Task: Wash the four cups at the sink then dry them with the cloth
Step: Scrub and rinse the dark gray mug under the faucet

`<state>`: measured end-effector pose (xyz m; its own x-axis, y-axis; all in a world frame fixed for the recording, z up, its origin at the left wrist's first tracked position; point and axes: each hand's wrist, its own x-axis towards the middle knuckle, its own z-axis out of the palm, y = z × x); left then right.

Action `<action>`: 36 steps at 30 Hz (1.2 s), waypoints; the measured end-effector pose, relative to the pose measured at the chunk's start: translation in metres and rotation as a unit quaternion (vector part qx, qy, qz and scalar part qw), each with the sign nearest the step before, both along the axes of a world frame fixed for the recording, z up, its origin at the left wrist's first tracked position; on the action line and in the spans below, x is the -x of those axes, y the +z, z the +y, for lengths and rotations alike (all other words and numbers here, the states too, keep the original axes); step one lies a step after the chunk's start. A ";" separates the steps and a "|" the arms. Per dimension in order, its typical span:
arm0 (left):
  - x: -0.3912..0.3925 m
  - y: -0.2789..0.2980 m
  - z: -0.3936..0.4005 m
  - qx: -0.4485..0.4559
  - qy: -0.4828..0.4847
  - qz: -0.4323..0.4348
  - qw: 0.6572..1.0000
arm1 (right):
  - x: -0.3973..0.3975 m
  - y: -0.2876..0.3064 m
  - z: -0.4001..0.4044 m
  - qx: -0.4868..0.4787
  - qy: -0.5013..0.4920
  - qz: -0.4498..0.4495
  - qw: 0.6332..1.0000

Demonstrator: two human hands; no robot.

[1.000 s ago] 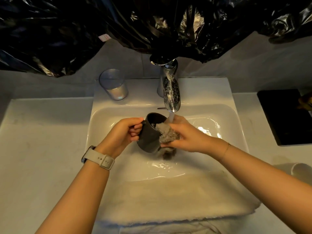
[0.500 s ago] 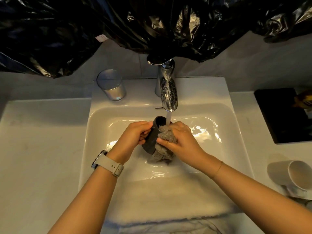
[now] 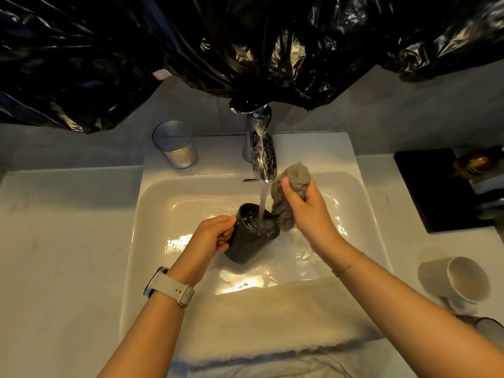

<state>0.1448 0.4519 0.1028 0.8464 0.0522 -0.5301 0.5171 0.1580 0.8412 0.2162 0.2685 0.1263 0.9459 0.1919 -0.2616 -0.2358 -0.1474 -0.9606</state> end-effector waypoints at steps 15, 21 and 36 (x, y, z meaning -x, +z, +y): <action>0.003 -0.001 0.001 -0.032 -0.011 -0.081 0.996 | -0.010 -0.029 0.009 0.182 0.148 0.019 0.972; 0.002 -0.002 0.005 -0.046 -0.052 -0.085 0.994 | -0.031 -0.035 0.025 0.266 0.227 0.048 0.936; -0.004 -0.001 0.016 -0.132 -0.028 -0.125 0.983 | -0.030 -0.038 0.033 0.077 0.179 0.318 0.928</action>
<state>0.1489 0.4681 0.1013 0.9542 0.1086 -0.2788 0.2900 -0.1054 0.9512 0.2463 0.3017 0.0888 0.4744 0.3781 -0.7950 -0.6564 -0.4498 -0.6056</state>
